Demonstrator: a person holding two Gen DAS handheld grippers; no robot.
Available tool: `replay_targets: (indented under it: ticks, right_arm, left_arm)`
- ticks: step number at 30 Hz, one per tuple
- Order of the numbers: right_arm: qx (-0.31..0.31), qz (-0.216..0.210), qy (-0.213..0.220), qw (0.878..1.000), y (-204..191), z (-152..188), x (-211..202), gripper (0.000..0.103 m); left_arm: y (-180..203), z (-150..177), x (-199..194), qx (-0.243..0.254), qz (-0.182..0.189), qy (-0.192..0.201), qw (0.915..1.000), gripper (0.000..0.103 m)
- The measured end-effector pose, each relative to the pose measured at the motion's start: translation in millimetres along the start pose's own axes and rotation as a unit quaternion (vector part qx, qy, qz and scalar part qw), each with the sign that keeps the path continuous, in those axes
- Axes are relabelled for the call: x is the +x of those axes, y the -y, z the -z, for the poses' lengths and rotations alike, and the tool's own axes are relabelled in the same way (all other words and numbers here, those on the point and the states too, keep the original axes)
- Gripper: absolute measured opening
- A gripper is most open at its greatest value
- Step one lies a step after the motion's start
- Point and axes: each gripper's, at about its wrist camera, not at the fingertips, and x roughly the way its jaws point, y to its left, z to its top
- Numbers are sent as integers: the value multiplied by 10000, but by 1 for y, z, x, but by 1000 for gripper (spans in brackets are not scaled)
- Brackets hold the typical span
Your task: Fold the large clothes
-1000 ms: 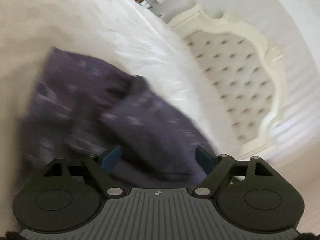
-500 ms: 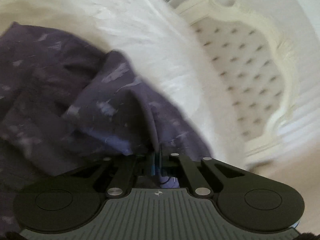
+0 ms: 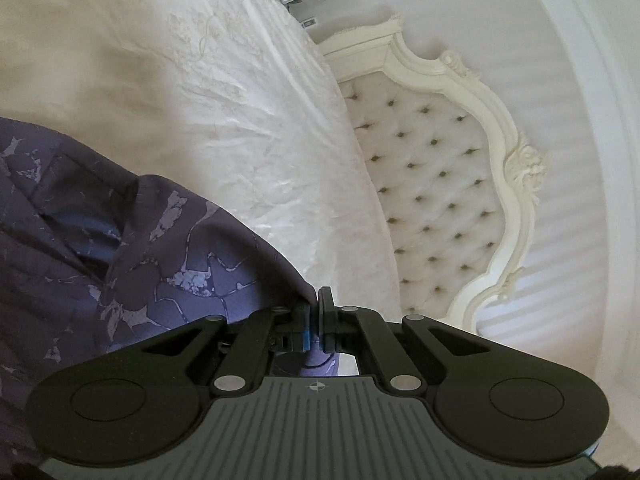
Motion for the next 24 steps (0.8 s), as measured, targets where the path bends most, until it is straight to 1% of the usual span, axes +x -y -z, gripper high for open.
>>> replay_targets:
  ticks: [1,2,4,5,6,8,9,10,11,12,13,14,16,17,18,19,20,21,22,23,24]
  right_arm:
    - [-147,95,-16,9998,-3,-1,9,92]
    - [-415,282,-15,9987,-9,-3,19,91]
    - [-993,556,40,9935,-22,-4,33,90]
    - [-1345,756,130,9879,-31,-6,40,87]
    - [-1615,1003,275,9814,-39,-9,45,84]
    - [-2023,1579,820,9630,-48,-17,45,83]
    - [-2126,1834,1129,9531,-49,-21,41,83]
    - [-2218,2057,1421,9425,-50,-25,35,83]
    - [-2294,2239,1639,9329,-49,-28,28,83]
    - [-2339,2383,1735,9265,-46,-30,23,83]
    - [-2355,2480,1709,9240,-42,-30,19,83]
    - [-2367,2574,1604,9230,-35,-30,15,83]
    - [-2404,2777,1429,9190,-25,-25,8,83]
    - [-2406,2849,1351,9180,-19,-22,3,83]
    - [-2386,2841,1324,9191,-14,-20,-4,83]
    - [-2334,2805,1324,9216,-11,-18,-12,83]
    - [-2264,2758,1348,9244,-8,-17,-21,83]
    - [-2189,2702,1389,9272,-6,-17,-30,83]
    - [-2122,2645,1449,9295,-8,-16,-36,84]
    - [-2019,2542,1541,9332,-8,-16,-44,84]
    - [-1906,2426,1623,9373,-10,-17,-51,84]
  left_arm:
    - [0,0,0,15,2,-23,10000,2]
    - [-1,1,-3,29,-3,-51,10000,2]
    - [-1,3,-6,130,12,-149,9998,2]
    - [0,5,-8,245,20,-216,9995,2]
    - [1,9,-10,460,-6,-289,9985,2]
    - [2,19,-15,1037,-102,-431,9936,4]
    - [1,27,-17,1372,-224,-510,9890,4]
    - [-3,37,-20,1705,-381,-623,9827,5]
    - [-10,46,-20,1988,-577,-760,9754,8]
    - [-18,56,-19,2208,-788,-911,9679,11]
    - [-29,66,-18,2411,-1043,-1084,9588,16]
    - [-41,76,-15,2615,-1339,-1253,9476,26]
    - [-64,94,-12,2971,-1882,-1552,9232,27]
    - [-73,99,-14,2986,-1924,-1605,9209,27]
    - [-82,102,-20,2833,-1834,-1572,9281,27]
    - [-89,101,-28,2579,-1685,-1486,9397,29]
    - [-94,97,-37,2226,-1486,-1341,9541,35]
    - [-98,91,-45,1853,-1286,-1146,9675,46]
    - [-102,83,-55,1443,-1073,-887,9797,51]
    - [-101,76,-60,1152,-903,-685,9868,56]
    - [-101,68,-66,916,-712,-500,9920,61]
